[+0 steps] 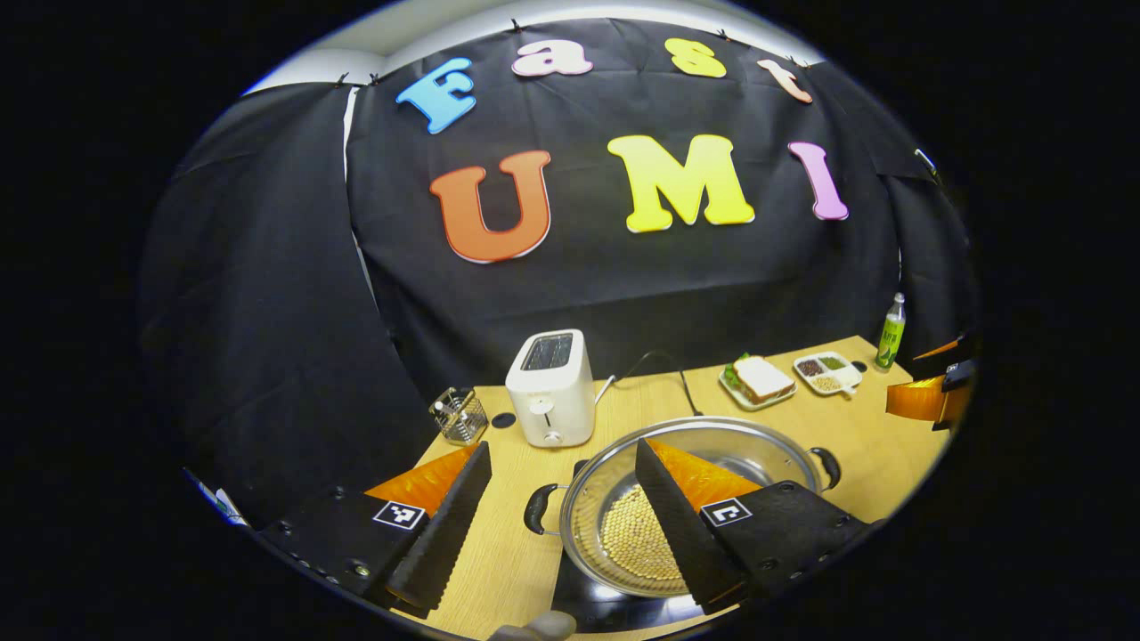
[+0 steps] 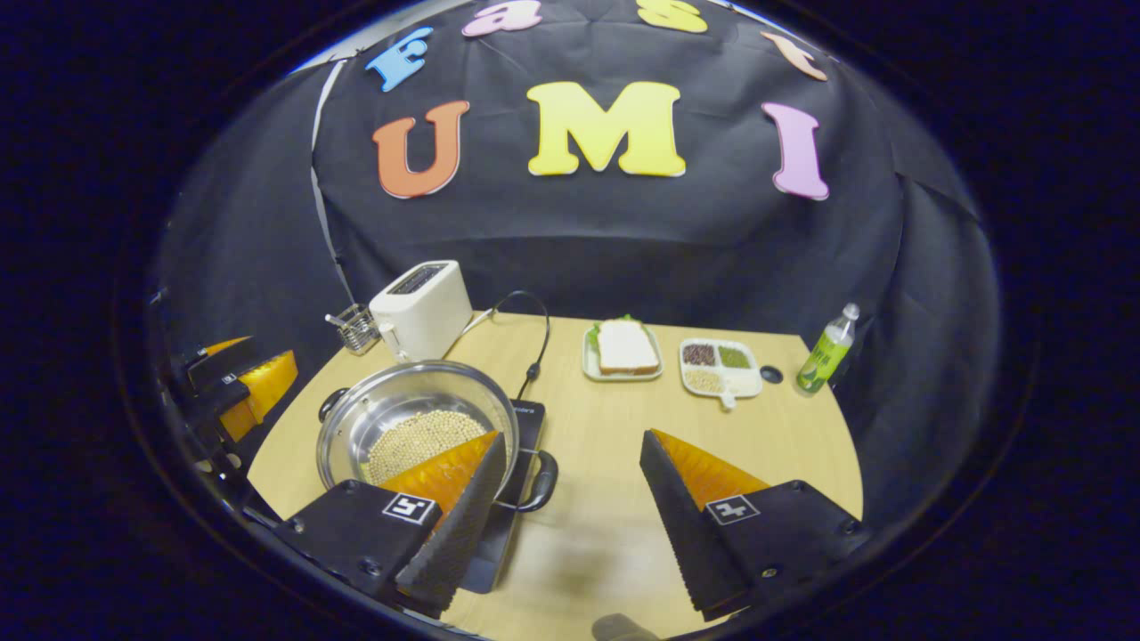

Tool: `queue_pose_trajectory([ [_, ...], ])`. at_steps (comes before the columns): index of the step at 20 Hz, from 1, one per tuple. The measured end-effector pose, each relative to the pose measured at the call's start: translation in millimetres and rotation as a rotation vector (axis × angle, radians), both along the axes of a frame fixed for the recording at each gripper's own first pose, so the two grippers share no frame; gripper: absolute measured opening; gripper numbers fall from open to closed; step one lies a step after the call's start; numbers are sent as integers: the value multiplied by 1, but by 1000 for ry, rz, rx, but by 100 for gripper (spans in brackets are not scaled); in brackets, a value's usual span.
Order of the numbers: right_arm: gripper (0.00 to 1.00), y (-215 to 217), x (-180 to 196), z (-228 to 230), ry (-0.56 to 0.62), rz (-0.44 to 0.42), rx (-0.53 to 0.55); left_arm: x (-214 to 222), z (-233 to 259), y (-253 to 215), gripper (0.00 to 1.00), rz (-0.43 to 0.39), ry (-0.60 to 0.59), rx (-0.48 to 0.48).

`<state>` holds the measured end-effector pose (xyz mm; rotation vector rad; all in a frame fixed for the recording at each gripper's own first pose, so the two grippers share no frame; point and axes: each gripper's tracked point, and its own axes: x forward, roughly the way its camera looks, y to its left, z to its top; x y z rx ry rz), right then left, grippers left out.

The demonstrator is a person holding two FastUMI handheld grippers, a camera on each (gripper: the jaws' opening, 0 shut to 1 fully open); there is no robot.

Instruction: First push the handle of the pot to place it horizontally, then grasp the pot with both hands and set it on the induction cooktop.

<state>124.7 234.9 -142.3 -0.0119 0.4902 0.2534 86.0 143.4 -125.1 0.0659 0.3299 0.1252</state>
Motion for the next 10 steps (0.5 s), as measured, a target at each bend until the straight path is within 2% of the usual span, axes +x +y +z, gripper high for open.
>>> queue_pose_trajectory([
  [3,96,-27,-18,48,-99,10,9,-15,52,-26,96,-9,-79,16],
  [10,98,-112,-60,158,-362,-48,-8,-44,156,-93,96,-42,-262,-15],
])
